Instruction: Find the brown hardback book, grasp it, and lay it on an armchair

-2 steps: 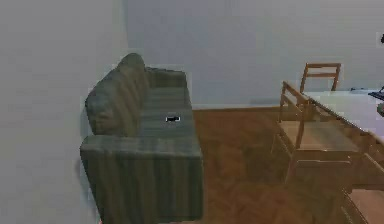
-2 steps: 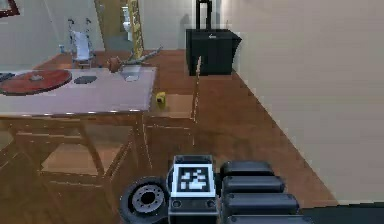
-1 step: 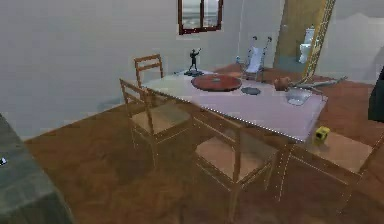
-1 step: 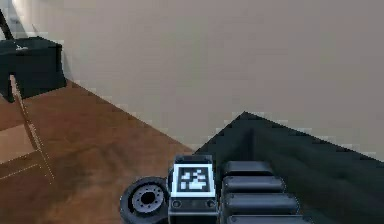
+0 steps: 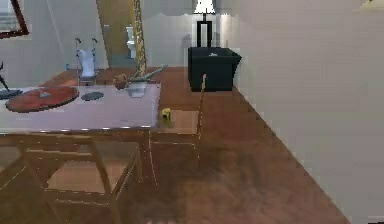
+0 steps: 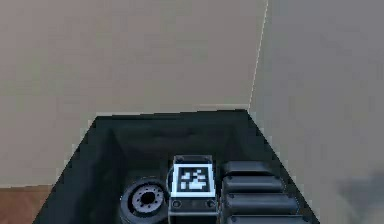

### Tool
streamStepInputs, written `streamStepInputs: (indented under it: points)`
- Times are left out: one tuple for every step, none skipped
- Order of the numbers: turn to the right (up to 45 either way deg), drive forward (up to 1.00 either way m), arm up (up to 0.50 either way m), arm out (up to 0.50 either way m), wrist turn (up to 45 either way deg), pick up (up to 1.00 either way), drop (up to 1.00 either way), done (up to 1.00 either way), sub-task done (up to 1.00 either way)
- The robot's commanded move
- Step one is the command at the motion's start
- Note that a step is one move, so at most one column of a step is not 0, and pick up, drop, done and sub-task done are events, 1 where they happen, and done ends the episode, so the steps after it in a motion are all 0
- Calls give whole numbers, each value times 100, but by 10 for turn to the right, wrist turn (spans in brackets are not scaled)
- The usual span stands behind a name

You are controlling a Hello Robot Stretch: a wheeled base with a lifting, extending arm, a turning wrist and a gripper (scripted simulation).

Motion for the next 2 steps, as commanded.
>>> streamStepInputs:
  points:
    - [450,0,0,0,0,0,0,0,0]
    - [270,0,0,0,0,0,0,0,0]
